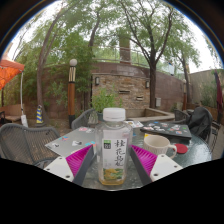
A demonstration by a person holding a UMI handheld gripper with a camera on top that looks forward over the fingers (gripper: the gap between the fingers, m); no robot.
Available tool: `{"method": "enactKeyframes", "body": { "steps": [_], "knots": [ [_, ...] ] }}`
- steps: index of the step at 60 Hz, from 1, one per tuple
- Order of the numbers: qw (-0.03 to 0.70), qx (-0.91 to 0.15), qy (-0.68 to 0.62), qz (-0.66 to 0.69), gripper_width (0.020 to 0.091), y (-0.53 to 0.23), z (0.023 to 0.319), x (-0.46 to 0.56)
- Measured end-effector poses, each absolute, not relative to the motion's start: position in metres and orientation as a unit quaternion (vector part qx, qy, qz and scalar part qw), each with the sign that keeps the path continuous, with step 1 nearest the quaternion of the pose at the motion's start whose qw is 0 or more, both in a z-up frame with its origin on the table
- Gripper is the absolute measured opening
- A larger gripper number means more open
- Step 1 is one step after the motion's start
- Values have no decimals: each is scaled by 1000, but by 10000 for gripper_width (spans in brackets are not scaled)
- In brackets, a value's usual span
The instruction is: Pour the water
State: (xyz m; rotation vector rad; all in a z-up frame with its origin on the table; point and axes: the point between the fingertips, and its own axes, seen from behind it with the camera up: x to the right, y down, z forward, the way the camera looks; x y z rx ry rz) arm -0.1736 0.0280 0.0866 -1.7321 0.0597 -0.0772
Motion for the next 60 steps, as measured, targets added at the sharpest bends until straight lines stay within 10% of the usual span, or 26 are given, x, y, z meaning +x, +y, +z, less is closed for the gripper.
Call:
{"method": "enactKeyframes", "body": {
  "steps": [6,10,31,41,60],
  "knots": [
    [659,-749,30,-62,820,47,97,-166],
    [658,-749,13,-75,648,59,95,-163],
    [663,-746,-25,-59,624,59,91,-168],
    [659,-752,7,-14,499,63,98,-167],
    [519,-593,347,507,469,74,176,-146]
  ]
}}
